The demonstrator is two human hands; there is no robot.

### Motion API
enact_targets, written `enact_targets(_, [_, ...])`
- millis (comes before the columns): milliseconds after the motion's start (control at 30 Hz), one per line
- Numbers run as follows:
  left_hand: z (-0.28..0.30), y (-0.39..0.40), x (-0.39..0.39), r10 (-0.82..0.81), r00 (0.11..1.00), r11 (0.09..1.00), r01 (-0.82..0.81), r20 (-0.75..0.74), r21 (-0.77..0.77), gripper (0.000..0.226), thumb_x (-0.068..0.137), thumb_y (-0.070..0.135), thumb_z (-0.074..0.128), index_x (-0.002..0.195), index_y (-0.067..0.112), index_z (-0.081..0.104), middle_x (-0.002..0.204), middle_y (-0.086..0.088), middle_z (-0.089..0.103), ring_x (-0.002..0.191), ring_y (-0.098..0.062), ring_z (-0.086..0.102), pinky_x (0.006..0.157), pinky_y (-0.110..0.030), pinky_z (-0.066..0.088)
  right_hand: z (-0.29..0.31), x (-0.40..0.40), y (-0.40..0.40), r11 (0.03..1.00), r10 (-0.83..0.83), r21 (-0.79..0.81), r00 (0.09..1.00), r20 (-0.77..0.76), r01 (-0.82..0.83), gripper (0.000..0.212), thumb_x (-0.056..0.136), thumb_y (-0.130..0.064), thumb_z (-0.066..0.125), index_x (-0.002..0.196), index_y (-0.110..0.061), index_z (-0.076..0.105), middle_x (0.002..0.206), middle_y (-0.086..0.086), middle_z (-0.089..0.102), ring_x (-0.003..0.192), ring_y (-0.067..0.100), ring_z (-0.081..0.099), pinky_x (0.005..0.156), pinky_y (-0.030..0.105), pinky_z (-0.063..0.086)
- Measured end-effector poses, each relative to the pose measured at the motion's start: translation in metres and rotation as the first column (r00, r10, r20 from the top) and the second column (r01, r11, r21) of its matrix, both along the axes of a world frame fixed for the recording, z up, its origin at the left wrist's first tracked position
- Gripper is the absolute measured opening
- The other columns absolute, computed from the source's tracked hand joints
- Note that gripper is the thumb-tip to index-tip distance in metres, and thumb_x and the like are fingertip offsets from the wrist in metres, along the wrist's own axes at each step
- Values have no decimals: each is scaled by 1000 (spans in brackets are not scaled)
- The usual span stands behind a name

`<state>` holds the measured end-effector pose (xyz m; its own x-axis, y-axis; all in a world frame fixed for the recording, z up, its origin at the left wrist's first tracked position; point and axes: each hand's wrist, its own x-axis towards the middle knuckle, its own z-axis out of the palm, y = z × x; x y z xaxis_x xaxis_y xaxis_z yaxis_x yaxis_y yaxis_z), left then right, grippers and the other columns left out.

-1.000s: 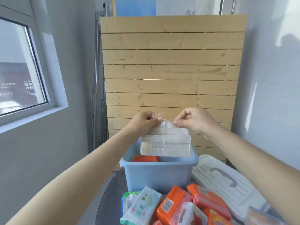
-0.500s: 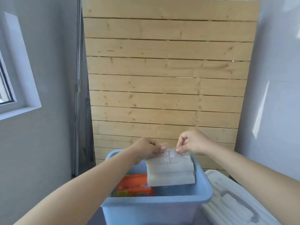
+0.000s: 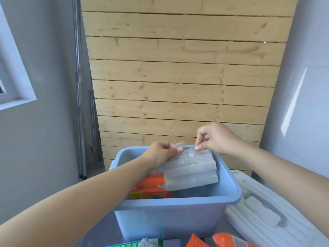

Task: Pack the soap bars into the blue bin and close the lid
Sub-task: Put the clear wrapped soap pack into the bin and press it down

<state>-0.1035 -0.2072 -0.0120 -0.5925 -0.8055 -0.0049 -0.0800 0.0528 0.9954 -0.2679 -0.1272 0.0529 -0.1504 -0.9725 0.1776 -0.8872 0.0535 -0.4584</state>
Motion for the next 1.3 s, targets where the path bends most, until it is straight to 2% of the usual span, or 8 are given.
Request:
enact_targets(133, [-2, 5, 4, 23, 998, 999, -25, -51, -21, 33, 88, 15, 62, 59, 18, 48, 57, 1, 50, 50, -10, 42, 42, -15, 33, 6, 5, 0, 998, 15, -59, 1000, -16, -16, 32, 70, -10, 78, 53, -26, 56, 76, 1, 75, 77, 19, 68, 67, 22, 47])
enact_targets(367, [-14, 15, 0, 94, 975, 975, -48, 202, -219, 29, 92, 20, 54, 67, 21, 40, 68, 1, 40, 58, -13, 34, 49, -23, 29, 6, 17, -11, 994, 79, -72, 995, -56, -83, 33, 71, -6, 76, 54, -25, 54, 82, 3, 75, 82, 18, 69, 78, 30, 52])
enact_targets(733, [-26, 13, -6, 133, 922, 945, -7, 363, -328, 28, 85, 30, 67, 62, 23, 50, 84, 8, 49, 67, -4, 45, 59, -17, 37, -40, -10, 1, 989, 65, 138, 993, -101, -51, 21, 74, -16, 75, 64, -27, 59, 62, -12, 62, 57, 0, 54, 50, 12, 33])
enact_targets(867, [-31, 11, -6, 119, 881, 932, 60, 458, -358, 26, 80, 33, 71, 61, 27, 54, 88, 9, 51, 79, -10, 49, 76, -22, 42, -49, -7, 0, 971, 100, 234, 971, -218, -47, 26, 77, -26, 72, 104, -25, 71, 92, -5, 75, 97, 12, 60, 77, 17, 36])
enact_targets(933, [-33, 9, -4, 92, 867, 955, 62, 489, -290, 24, 77, 37, 73, 62, 26, 58, 71, 12, 55, 68, -6, 50, 63, -17, 42, -54, -6, 0, 964, 117, 264, 938, -327, -28, 26, 79, -35, 69, 105, -30, 72, 99, -8, 74, 111, 18, 46, 91, 23, 31])
enact_targets(1000, [-34, 8, -3, 48, 860, 964, 92, 507, -248, 17, 77, 37, 73, 72, 25, 62, 69, 13, 55, 63, -1, 48, 52, -10, 38, -58, -5, -1, 947, 139, 322, 912, -385, -8, 23, 81, -39, 66, 100, -30, 74, 98, -10, 74, 108, 21, 35, 91, 25, 31])
enact_targets(1133, [-31, 9, -4, -28, 804, 949, 207, 594, -236, 19, 83, 42, 66, 90, 24, 66, 80, 9, 56, 79, -9, 51, 60, -14, 37, -59, 2, -6, 902, 225, 432, 850, -477, 4, 23, 83, -36, 64, 100, -26, 75, 99, -5, 74, 100, 20, 36, 79, 25, 30])
enact_targets(1300, [-23, 6, 6, -105, 768, 887, 360, 632, -291, 50, 87, 49, 57, 51, 15, 44, 55, 7, 31, 54, -11, 32, 59, -27, 29, -56, 0, -5, 921, 232, 383, 885, -404, -67, 20, 79, -34, 68, 95, -25, 76, 95, -4, 75, 88, 18, 52, 75, 27, 38])
